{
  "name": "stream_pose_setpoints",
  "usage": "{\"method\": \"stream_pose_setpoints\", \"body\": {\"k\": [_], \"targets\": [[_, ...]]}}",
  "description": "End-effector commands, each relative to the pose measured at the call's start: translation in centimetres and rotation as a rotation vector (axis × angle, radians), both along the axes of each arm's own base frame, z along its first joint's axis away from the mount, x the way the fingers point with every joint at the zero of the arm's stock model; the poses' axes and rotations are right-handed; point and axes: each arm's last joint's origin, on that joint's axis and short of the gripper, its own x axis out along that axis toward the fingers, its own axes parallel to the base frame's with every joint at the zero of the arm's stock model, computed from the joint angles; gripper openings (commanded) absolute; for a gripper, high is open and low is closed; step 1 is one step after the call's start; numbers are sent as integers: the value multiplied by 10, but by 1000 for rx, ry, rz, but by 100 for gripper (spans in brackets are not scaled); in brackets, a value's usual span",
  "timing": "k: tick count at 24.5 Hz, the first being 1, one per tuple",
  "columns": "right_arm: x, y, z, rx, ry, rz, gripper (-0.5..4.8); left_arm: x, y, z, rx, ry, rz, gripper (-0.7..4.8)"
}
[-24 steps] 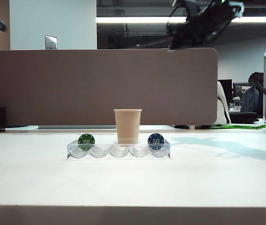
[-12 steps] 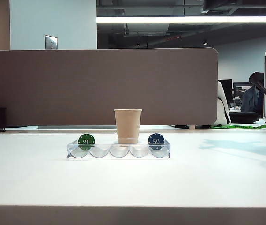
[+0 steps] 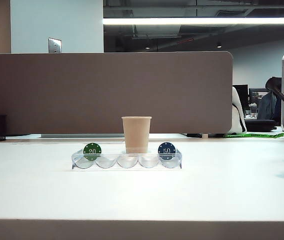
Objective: Pick up the chip with the greater value and put it into the paper cup.
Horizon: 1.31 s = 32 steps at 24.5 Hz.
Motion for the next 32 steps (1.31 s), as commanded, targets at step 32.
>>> {"method": "stream_pose_setpoints", "body": {"k": [32], "targets": [[-136, -17, -107, 69, -266, -118, -6, 31, 1, -72, -59, -23, 45, -5]]}}
